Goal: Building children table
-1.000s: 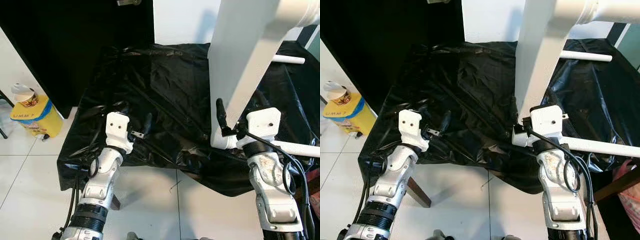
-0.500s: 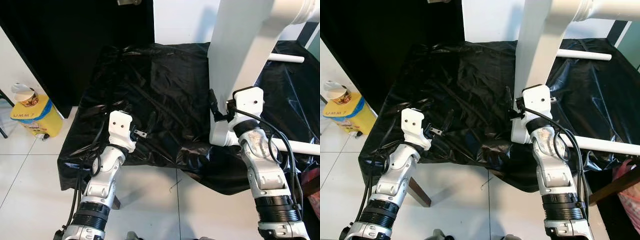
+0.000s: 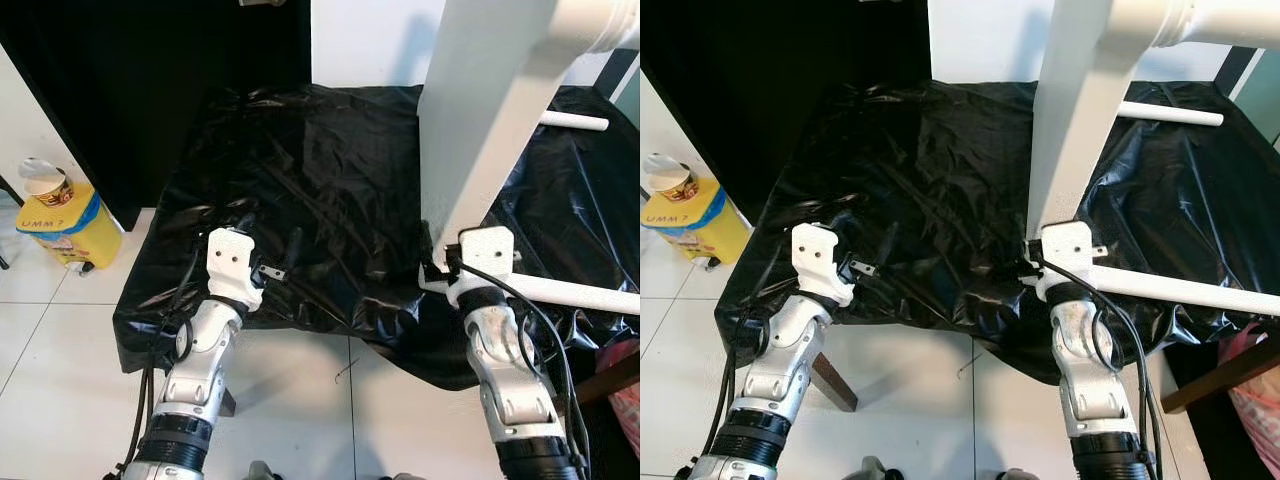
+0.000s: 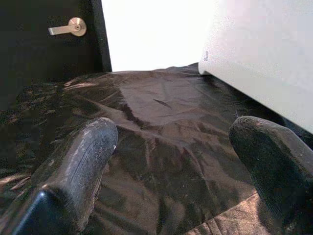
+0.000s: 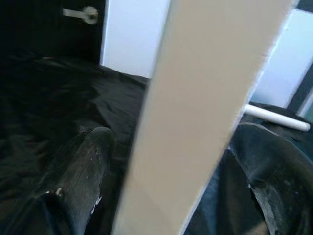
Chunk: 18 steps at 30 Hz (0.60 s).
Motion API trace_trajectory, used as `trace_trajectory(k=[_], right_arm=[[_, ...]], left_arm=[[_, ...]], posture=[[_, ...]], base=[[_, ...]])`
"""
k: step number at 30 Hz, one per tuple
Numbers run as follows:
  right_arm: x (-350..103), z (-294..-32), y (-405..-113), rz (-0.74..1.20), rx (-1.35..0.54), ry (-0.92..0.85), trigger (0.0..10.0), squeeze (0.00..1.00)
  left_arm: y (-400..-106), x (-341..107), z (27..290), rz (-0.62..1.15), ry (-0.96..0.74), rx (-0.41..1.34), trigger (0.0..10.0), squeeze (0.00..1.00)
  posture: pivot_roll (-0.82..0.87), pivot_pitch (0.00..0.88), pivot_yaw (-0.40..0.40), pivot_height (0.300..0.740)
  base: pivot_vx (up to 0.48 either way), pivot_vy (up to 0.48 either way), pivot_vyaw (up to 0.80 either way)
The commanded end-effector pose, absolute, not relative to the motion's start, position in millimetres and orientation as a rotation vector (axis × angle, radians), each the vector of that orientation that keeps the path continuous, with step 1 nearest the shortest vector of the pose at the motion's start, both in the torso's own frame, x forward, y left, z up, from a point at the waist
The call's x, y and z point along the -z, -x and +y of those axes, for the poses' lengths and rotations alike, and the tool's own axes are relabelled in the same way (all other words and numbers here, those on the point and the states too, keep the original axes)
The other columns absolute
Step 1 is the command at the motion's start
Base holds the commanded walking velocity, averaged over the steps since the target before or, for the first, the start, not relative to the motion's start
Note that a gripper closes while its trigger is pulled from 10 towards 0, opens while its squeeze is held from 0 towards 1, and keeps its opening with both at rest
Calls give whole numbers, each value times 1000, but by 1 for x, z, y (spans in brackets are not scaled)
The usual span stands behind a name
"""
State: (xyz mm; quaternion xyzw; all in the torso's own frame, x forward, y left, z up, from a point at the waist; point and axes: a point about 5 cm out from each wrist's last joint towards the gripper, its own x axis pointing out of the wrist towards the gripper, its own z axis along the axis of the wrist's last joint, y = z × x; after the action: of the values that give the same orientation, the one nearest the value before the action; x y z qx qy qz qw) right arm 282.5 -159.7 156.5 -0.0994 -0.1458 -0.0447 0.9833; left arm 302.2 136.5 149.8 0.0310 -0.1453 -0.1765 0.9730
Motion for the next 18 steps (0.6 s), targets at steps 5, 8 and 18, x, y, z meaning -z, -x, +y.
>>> trace_trajectory(k=[5,8,18], right_arm=[[-141,-161,-305,-226,190,156,10000,0],[-142,-160,-309,-224,194,146,10000,0],[-149,-155,-331,-239,184,107,10000,0]], left_arm=[[-300,-150,136,-294,-60,359,10000,0],[-300,-150,136,-293,-61,361,10000,0],[-298,-150,138,-287,-65,360,10000,0]], posture=[[-1,78,-3,740],[-1,78,-3,740],[9,86,5,740]], base=[[0,0,0],[0,0,0],[0,0,0]])
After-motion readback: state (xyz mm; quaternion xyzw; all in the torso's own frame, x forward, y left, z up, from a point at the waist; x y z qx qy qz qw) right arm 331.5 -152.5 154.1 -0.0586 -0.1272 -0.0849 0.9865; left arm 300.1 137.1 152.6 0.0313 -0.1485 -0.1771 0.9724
